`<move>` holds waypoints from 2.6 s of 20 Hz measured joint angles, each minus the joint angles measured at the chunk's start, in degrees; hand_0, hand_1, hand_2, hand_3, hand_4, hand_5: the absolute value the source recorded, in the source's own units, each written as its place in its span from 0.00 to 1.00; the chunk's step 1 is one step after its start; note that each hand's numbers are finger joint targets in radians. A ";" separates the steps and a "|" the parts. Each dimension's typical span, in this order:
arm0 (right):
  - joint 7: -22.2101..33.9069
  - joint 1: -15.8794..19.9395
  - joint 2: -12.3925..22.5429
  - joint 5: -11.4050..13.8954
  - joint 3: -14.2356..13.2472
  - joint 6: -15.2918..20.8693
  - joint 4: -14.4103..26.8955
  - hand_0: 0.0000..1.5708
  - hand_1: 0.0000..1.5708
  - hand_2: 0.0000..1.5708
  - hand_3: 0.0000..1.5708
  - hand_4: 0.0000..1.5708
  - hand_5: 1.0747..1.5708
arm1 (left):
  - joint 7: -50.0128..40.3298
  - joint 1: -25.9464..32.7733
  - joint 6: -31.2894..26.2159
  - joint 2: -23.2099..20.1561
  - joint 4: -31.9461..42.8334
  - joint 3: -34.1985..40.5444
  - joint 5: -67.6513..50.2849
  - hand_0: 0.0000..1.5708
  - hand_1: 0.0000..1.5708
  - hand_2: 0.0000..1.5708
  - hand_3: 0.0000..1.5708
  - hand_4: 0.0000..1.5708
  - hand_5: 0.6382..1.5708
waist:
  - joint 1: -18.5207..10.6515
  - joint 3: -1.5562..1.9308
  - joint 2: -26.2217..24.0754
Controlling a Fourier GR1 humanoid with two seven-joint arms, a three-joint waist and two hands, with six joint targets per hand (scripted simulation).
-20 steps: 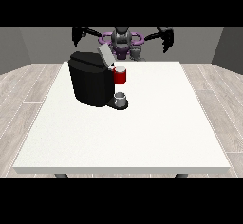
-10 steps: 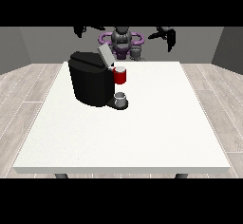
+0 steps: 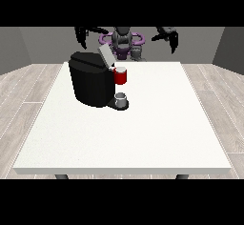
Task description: Insert the coffee pod into the coffee machine and close the lid
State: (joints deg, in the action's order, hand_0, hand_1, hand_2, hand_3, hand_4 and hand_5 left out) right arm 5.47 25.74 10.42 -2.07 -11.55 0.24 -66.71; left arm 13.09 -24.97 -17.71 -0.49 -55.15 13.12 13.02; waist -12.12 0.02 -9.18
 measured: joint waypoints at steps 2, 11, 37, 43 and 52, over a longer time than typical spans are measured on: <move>0.26 1.22 0.03 -0.42 -0.60 0.47 1.62 0.00 0.00 0.00 0.00 0.09 1.00 | -0.61 1.49 -0.43 0.03 -2.84 -1.10 -0.74 0.00 0.00 0.00 0.00 0.21 1.00 | -0.72 0.00 1.01; -0.64 6.04 0.67 -1.05 0.30 -1.41 6.64 0.00 0.00 0.00 0.00 0.00 1.00 | -5.40 6.24 1.46 -0.45 -15.24 -4.41 -4.24 0.00 0.00 0.00 0.00 0.23 1.00 | 0.54 -0.01 5.54; 2.31 21.04 0.31 4.36 5.72 0.04 10.18 0.00 0.00 0.00 0.00 0.00 1.00 | -8.26 10.65 3.64 -4.03 -25.88 -5.86 -6.26 0.00 0.00 0.00 0.00 0.25 1.00 | 1.37 0.26 13.27; 6.47 22.37 0.32 6.09 6.67 1.73 8.88 0.00 0.00 0.00 0.00 0.07 1.00 | -8.15 10.06 4.07 -3.56 -25.38 -6.80 -5.64 0.00 0.00 0.00 0.00 0.21 1.00 | 0.89 0.61 14.18; 14.98 25.07 4.84 10.62 7.01 4.65 4.53 0.00 0.00 0.00 0.00 0.10 1.00 | -7.25 6.71 2.49 -3.58 -25.55 -8.00 -6.14 0.00 0.00 0.00 0.00 0.28 1.00 | -3.68 1.30 17.95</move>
State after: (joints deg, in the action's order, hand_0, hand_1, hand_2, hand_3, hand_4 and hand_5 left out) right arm 20.45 50.81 15.26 8.55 -4.54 4.89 -62.19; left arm 5.84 -18.26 -15.23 -4.07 -80.70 5.12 6.88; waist -15.80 1.32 8.77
